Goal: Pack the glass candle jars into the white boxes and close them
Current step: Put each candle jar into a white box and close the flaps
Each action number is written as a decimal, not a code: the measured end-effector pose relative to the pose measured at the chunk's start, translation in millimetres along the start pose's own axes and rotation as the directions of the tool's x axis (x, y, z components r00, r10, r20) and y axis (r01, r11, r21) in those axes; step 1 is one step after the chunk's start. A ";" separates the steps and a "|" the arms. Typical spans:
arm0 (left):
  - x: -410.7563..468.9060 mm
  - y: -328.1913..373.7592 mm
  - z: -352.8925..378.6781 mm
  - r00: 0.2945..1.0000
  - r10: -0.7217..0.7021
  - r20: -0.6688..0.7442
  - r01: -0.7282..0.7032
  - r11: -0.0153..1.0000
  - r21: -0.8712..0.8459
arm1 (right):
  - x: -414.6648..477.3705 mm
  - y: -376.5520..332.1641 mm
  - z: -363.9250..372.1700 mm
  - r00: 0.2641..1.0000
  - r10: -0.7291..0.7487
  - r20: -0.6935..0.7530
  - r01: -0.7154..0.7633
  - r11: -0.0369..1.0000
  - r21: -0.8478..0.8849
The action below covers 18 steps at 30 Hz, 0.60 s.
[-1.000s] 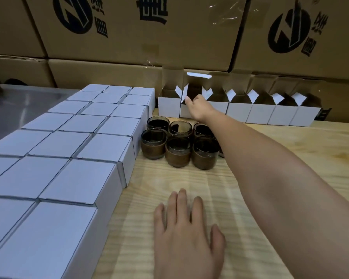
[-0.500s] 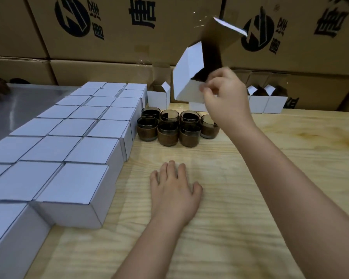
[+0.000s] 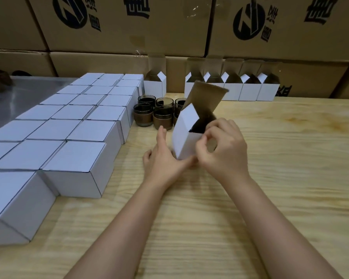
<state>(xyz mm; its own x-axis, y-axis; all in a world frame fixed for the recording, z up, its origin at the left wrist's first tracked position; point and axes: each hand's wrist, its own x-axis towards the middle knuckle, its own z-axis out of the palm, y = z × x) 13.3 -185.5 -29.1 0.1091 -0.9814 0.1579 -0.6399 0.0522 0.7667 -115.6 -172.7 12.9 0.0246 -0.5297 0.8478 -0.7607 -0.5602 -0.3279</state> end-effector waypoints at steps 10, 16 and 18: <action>0.9 2.2 -0.2 0.998 0.012 0.066 -0.013 1.000 0.003 | -18.9 14.3 11.3 0.991 -0.130 -0.034 0.131 0.990 0.043; 2.8 -1.4 0.0 0.998 0.013 0.056 -0.011 1.000 -0.020 | -11.4 21.8 13.0 0.963 0.245 -0.109 -0.198 0.924 0.328; 2.6 -1.3 0.2 0.998 0.014 0.059 -0.013 1.000 -0.019 | -10.7 25.1 14.0 0.955 0.277 -0.103 -0.227 0.911 0.344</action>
<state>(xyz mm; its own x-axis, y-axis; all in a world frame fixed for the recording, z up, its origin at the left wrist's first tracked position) 14.3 -188.2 -29.8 0.0548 -0.9897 0.1320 -0.6264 0.0689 0.7764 -125.9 -190.0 -10.3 -0.2534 -0.5957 0.7622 -0.4758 -0.6093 -0.6344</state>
